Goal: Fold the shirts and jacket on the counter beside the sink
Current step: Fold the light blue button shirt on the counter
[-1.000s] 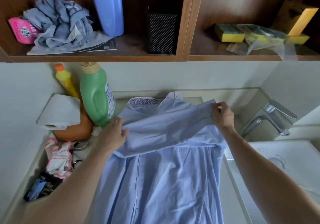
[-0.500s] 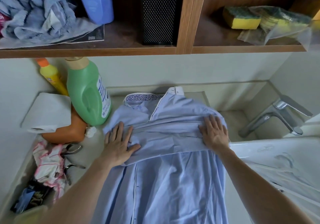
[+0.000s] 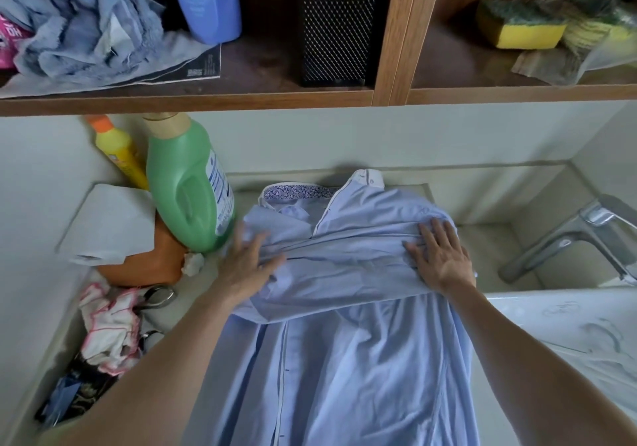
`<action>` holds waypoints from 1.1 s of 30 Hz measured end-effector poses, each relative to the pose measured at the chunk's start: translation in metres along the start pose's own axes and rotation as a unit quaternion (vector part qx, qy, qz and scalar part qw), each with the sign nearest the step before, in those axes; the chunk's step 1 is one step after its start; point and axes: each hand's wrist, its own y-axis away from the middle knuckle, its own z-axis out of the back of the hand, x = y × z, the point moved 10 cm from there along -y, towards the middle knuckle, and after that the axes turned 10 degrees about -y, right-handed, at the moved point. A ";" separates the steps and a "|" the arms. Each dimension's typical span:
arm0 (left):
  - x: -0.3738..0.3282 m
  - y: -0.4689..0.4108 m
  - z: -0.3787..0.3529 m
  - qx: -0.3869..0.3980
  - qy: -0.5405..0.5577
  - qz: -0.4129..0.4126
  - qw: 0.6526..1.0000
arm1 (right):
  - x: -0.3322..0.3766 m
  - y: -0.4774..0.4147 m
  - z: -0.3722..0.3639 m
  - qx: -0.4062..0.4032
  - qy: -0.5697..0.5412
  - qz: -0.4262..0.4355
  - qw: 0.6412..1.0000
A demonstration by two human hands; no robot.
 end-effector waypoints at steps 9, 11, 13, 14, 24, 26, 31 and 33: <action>-0.001 -0.072 0.039 -0.092 0.237 0.120 0.960 | 0.008 -0.020 0.015 -0.011 -0.019 -0.037 0.999; -0.010 -0.086 0.042 -0.100 0.245 0.117 0.957 | 0.035 -0.040 0.035 -0.056 -0.054 -0.036 0.996; -0.016 -0.098 0.048 -0.095 0.184 0.122 0.971 | 0.072 -0.058 0.054 -0.090 -0.163 -0.002 0.982; -0.018 -0.102 0.051 -0.086 0.148 0.128 0.977 | 0.089 -0.067 0.059 -0.097 -0.215 0.009 0.972; -0.036 -0.106 0.100 -0.112 0.279 0.118 0.946 | 0.131 -0.117 0.043 0.061 -0.439 -0.119 0.889; -0.038 -0.100 0.113 -0.134 0.321 0.105 0.931 | 0.136 -0.117 0.051 0.072 -0.505 -0.099 0.855; -0.060 -0.069 0.116 -0.121 0.337 0.051 0.932 | 0.142 -0.100 0.067 0.104 -0.569 -0.063 0.813; -0.057 -0.055 0.114 -0.133 0.307 0.049 0.941 | 0.129 -0.091 0.084 0.042 -0.476 -0.047 0.877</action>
